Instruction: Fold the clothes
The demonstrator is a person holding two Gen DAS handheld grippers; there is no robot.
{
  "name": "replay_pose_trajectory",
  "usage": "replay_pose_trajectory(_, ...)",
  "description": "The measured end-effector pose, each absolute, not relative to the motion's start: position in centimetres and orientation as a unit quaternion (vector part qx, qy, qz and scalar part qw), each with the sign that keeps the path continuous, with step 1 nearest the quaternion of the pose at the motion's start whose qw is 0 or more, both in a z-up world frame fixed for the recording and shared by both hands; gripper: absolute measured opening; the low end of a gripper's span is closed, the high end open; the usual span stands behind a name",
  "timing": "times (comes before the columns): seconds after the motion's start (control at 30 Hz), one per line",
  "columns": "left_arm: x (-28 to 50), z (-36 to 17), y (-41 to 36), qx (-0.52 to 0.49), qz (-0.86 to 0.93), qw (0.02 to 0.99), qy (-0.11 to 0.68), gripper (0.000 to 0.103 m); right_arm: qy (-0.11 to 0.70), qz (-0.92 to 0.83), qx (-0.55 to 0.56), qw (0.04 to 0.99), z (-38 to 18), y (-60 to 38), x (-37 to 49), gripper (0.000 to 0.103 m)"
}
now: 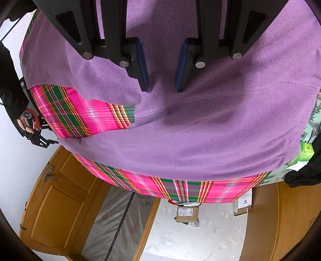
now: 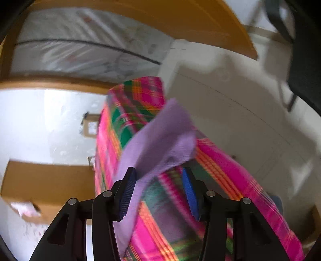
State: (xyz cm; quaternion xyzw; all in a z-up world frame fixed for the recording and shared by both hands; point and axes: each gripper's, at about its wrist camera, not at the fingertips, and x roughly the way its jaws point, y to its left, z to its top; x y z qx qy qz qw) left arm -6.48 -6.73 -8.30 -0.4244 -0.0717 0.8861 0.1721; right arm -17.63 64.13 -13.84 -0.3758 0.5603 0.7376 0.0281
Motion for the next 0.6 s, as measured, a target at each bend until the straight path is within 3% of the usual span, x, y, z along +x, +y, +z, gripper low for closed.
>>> replay_pose_trajectory(0.07, -6.5, -8.3, -7.0, -0.424, 0.885, 0.174, -0.080, 0.028, 0.531, 0.758, -0.379, 0.027, -12.5, 63.6, -18.1, 0.021)
replay_pose_trajectory(0.13, -6.5, -8.0, -6.7, -0.424, 0.886, 0.174, -0.074, 0.028, 0.509, 0.773, -0.378, 0.031, -11.1, 63.2, -18.5, 0.015)
replay_pose_trajectory(0.23, -6.3, -6.7, -6.0, -0.416, 0.889, 0.183, -0.055, 0.028, 0.473, 0.795, -0.377, 0.038, -8.4, 62.5, -18.0, 0.015)
replay_pose_trajectory(0.4, -7.3, -1.8, -5.1, -0.369, 0.905, 0.210, -0.012, 0.028, 0.339, 0.867, -0.358, 0.079, -3.7, 60.6, -16.1, 0.028)
replay_pose_trajectory(0.47, -9.3, -0.2, -4.6, -0.361, 0.909, 0.209, 0.020, 0.028, 0.268, 0.906, -0.327, 0.035, -1.5, 58.3, -16.2, 0.042)
replay_pose_trajectory(0.6, -14.2, 1.4, -3.1, -0.363, 0.900, 0.230, 0.066, 0.028, 0.096, 0.933, -0.337, -0.078, 0.2, 51.9, -18.3, 0.047)
